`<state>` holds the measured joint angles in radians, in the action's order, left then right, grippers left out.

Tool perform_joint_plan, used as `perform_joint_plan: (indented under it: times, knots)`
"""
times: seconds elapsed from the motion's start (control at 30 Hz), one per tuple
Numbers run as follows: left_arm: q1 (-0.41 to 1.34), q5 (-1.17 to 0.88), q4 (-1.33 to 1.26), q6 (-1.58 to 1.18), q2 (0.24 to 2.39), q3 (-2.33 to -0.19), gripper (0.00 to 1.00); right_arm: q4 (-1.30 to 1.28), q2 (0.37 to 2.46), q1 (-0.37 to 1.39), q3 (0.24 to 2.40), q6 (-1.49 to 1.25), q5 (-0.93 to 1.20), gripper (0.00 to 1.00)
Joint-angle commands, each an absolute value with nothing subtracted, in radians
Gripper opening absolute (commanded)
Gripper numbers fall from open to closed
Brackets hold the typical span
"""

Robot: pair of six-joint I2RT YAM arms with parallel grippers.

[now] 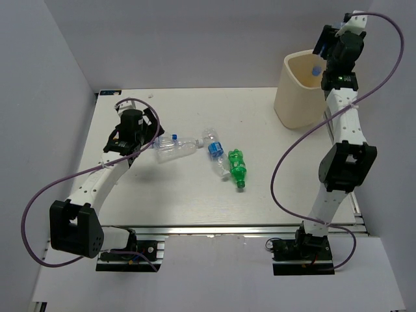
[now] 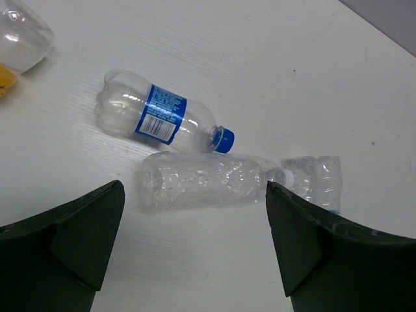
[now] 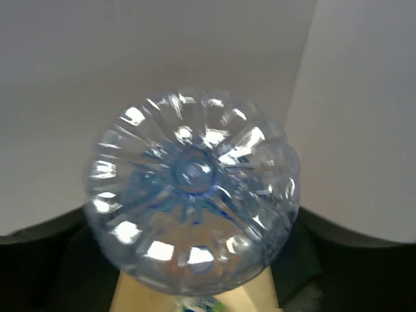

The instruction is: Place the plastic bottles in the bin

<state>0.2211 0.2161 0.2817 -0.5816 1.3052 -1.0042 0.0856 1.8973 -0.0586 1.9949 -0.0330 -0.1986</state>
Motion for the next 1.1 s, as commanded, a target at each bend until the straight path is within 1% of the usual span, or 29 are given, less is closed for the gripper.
perform_joint_plan:
  times: [0.0,0.03,0.1,0.17,0.27,0.4,0.5,0.63,0.67,0.73,0.77,0.83,0.97,1.07]
  knots:
    - [0.213,0.293,0.35,-0.598,1.287,-1.051,0.98,0.029,1.948,-0.072,2.109,0.037,-0.282,0.84]
    - [0.213,0.302,0.353,-0.598,1.287,-1.051,0.98,0.028,1.954,-0.074,2.121,0.047,-0.285,0.89]
    - [0.213,0.301,0.351,-0.601,1.284,-1.045,0.98,0.003,1.953,-0.074,2.152,0.067,-0.261,0.89]
    - [0.213,0.293,0.345,-0.604,1.282,-1.04,0.98,-0.037,1.924,-0.072,2.158,0.077,-0.172,0.89]
    - [0.212,0.284,0.337,-0.601,1.279,-1.032,0.98,-0.049,1.862,-0.071,2.108,0.11,-0.03,0.89]
    - [0.213,0.279,0.333,-0.607,1.278,-1.02,0.98,-0.149,1.792,-0.045,2.079,0.097,0.084,0.89]
    - [0.213,0.253,0.316,-0.618,1.275,-1.006,0.98,-0.192,1.714,0.049,1.978,0.135,0.169,0.89]
    - [0.213,0.252,0.305,-0.626,1.264,-0.971,0.98,-0.307,1.635,0.231,1.817,0.152,0.118,0.89]
    - [0.213,0.256,0.302,-0.629,1.258,-0.965,0.98,-0.31,1.603,0.3,1.708,0.115,0.08,0.89]
    - [0.213,0.259,0.304,-0.63,1.258,-0.959,0.98,-0.281,1.563,0.359,1.59,0.068,0.063,0.89]
    - [0.213,0.255,0.305,-0.632,1.256,-0.957,0.98,-0.241,1.554,0.409,1.475,0.022,0.046,0.89]
    - [0.213,0.247,0.302,-0.624,1.252,-0.953,0.98,-0.236,1.546,0.466,1.398,0.008,0.029,0.89]
    - [0.213,0.278,0.292,-0.62,1.23,-0.92,0.98,-0.247,1.563,0.502,1.28,-0.127,0.022,0.89]
    - [0.213,0.27,0.276,-0.612,1.23,-0.911,0.98,-0.212,1.588,0.505,1.181,-0.169,0.032,0.89]
